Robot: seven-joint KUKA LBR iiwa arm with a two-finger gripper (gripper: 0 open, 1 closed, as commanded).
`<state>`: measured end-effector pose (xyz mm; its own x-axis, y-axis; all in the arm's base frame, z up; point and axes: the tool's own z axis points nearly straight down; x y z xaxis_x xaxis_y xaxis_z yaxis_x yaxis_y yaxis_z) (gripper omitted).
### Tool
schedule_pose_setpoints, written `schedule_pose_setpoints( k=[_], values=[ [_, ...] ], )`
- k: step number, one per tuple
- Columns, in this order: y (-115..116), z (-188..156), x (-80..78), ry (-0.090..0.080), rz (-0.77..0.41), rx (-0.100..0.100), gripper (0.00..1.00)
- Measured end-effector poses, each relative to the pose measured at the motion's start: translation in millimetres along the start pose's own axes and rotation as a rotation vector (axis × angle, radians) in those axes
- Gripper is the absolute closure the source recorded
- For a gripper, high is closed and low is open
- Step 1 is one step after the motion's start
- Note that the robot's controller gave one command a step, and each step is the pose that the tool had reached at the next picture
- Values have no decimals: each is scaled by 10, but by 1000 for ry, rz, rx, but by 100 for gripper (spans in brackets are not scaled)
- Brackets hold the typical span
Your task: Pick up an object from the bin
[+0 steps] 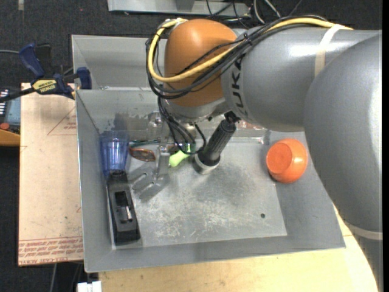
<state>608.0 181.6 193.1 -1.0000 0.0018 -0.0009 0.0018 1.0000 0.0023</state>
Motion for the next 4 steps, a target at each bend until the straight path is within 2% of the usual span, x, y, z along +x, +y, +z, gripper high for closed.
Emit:
schedule_pose_setpoints(
  k=[1,2,3,4],
  values=[
    [0,0,0,0,0,0,0],
    [-974,-263,-55,-5,-21,2,0],
    [-215,-1224,-165,-6,73,-6,0],
    [-832,-543,-26,9,36,7,0]
  ],
)
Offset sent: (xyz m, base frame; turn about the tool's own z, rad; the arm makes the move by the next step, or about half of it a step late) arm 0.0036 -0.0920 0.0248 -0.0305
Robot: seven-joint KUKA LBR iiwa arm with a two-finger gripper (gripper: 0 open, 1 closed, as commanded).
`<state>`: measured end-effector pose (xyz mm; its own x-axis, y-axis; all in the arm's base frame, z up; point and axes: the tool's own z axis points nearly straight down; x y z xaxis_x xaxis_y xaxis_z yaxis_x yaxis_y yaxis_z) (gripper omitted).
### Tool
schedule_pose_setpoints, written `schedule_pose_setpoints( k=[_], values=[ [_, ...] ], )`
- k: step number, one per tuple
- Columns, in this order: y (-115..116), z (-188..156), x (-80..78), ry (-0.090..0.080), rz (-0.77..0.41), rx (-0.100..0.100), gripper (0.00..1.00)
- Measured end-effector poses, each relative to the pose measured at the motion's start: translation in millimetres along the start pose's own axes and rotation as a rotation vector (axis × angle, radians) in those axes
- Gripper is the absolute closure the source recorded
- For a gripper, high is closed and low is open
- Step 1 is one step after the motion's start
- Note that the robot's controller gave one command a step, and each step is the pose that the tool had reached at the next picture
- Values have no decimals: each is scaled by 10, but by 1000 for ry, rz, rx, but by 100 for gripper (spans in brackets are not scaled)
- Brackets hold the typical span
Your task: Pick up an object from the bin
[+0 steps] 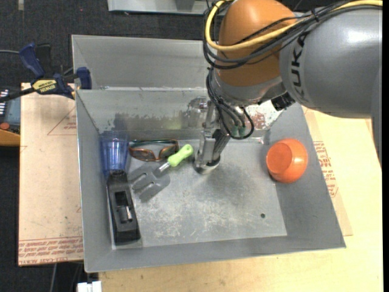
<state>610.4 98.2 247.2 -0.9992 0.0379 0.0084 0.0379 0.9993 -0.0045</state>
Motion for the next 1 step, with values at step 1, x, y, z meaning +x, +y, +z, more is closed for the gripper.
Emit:
schedule_pose_setpoints(
  k=[1],
  values=[
    [480,-689,-228,-31,-19,-21,0]
  ],
)
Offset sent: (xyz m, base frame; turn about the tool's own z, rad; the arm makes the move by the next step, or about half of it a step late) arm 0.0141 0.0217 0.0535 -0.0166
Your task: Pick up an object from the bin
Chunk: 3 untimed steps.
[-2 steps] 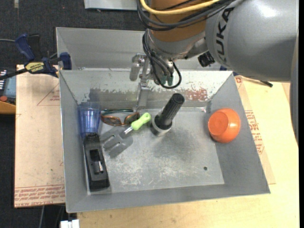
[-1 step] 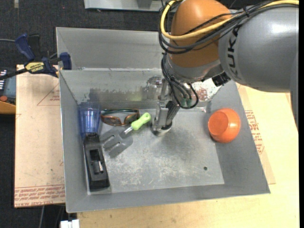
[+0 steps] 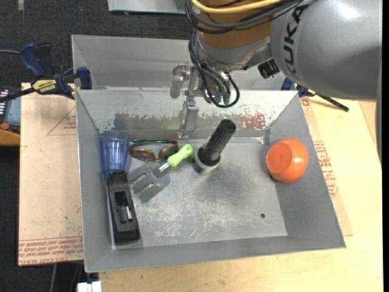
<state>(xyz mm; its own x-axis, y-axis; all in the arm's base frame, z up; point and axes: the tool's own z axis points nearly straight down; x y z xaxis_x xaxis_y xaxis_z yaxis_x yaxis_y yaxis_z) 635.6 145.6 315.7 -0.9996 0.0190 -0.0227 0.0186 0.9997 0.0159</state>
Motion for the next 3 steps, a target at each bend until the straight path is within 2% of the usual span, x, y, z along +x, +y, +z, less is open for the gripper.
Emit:
schedule_pose_setpoints(
  k=[1,2,3],
  values=[
    [-263,147,104,27,4,17,0],
    [-86,6,-25,2,-22,1,0],
    [-283,69,-21,17,10,12,0]
  ],
)
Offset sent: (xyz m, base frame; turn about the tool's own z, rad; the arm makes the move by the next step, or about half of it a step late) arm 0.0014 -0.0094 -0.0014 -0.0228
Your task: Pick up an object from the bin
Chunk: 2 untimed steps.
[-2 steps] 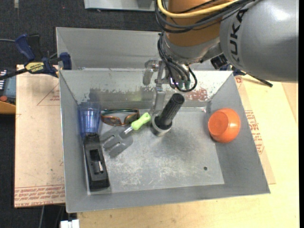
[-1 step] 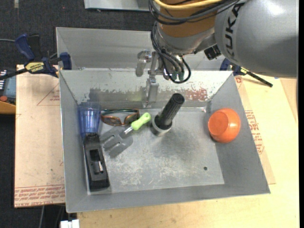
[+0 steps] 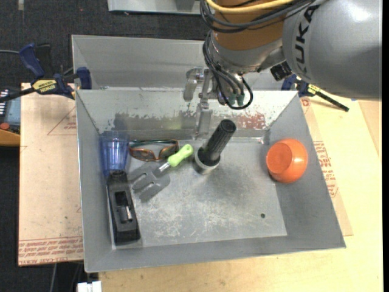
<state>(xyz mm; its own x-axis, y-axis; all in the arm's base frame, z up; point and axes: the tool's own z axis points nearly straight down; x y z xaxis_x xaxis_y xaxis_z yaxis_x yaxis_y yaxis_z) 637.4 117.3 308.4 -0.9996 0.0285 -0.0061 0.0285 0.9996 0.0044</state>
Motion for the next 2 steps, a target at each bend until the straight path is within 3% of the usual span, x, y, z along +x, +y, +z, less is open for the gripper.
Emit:
schedule_pose_setpoints(
  k=[1,2],
  values=[
    [126,31,-108,-13,-69,-7,0],
    [-98,142,-71,-5,-171,-1,0]
  ],
)
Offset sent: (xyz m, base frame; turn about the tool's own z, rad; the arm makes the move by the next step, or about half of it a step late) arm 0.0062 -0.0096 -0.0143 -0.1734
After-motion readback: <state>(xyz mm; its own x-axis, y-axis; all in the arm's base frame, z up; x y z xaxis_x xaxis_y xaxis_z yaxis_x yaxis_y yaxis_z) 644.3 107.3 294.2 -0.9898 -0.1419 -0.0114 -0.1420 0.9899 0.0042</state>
